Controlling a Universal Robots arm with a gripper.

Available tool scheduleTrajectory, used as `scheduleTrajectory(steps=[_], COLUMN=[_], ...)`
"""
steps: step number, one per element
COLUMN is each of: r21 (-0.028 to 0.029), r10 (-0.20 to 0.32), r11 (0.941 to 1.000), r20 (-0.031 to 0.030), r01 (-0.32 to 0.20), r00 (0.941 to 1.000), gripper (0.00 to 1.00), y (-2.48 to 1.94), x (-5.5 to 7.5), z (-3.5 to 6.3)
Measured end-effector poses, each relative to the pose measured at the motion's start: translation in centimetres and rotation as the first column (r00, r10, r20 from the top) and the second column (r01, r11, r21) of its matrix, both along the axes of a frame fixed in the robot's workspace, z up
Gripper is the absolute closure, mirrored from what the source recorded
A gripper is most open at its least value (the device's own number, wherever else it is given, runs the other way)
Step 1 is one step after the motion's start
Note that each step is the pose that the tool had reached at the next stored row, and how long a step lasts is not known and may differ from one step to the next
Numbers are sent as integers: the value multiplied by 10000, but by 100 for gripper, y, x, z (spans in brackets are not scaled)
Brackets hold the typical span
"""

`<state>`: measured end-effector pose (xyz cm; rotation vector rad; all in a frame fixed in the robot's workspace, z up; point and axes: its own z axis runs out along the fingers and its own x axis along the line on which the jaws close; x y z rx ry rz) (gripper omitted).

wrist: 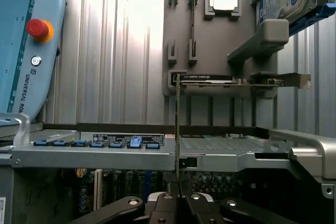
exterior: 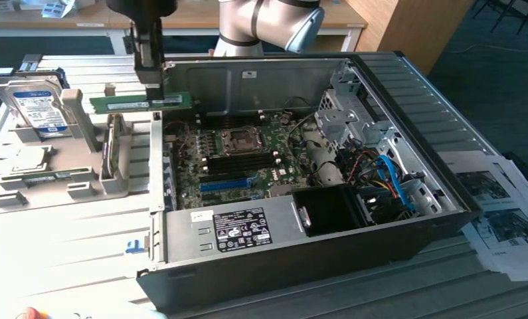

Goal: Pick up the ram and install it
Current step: 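Pick up the ram and move it above insertion slot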

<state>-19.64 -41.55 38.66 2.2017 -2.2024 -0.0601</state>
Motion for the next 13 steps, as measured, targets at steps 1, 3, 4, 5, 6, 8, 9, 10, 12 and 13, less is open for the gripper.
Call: scheduleTrajectory(steps=[1,3,4,5,6,8,9,10,12,13], r21=[1,0,0,1,0,0,0,1,0,0], r10=[0,1,1,1,1,0,0,1,1,1], r11=[10000,10000,10000,10000,10000,10000,10000,10000,10000,10000], r20=[1,0,0,0,1,0,0,1,0,0], r01=[0,-1,-1,-1,-1,0,0,-1,-1,-1], r00=[10000,10000,10000,10000,10000,10000,10000,10000,10000,10000], gripper=[88,88,88,88,88,88,88,88,88,88], y=[0,0,0,0,0,0,0,0,0,0], x=[23,72,95,118,142,191,215,241,291,317], z=[-1,0,0,0,0,0,0,0,0,0])
